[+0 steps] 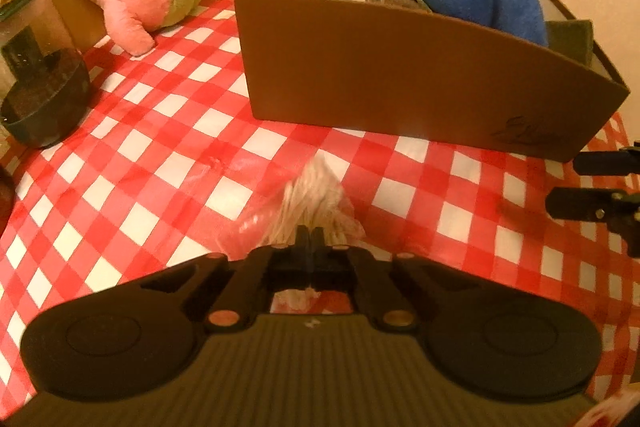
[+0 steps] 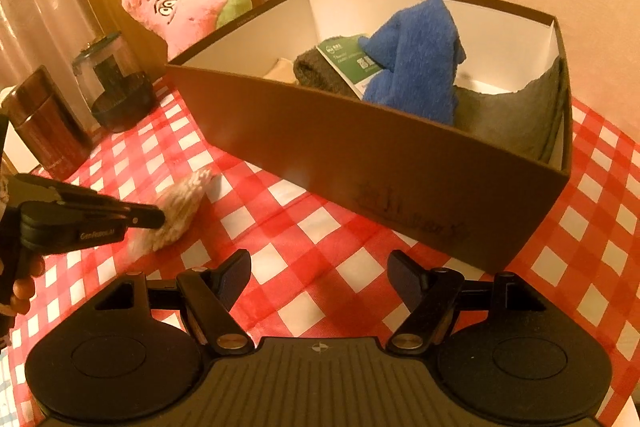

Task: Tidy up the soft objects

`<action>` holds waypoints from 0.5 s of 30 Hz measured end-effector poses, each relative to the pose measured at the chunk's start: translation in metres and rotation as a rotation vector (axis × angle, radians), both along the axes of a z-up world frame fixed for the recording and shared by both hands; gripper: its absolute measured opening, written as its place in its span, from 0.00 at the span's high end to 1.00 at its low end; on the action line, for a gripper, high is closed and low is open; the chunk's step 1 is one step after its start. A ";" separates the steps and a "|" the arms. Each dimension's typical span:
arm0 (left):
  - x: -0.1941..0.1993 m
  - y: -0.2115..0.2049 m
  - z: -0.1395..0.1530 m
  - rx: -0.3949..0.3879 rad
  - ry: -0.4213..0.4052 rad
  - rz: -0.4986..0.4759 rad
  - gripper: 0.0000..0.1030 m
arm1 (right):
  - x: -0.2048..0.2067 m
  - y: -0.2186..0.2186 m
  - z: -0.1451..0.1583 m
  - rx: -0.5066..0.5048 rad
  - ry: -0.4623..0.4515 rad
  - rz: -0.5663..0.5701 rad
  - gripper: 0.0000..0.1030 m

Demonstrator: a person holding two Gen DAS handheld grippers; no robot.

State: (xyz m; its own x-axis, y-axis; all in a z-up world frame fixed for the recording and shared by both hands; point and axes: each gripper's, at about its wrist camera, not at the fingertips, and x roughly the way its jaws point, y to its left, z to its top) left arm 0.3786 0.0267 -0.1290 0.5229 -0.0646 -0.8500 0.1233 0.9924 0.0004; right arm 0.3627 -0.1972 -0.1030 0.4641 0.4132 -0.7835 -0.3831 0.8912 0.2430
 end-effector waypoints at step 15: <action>-0.029 -0.012 0.090 -0.050 -0.171 -0.029 1.00 | -0.014 -0.005 0.044 0.033 -0.087 0.016 0.27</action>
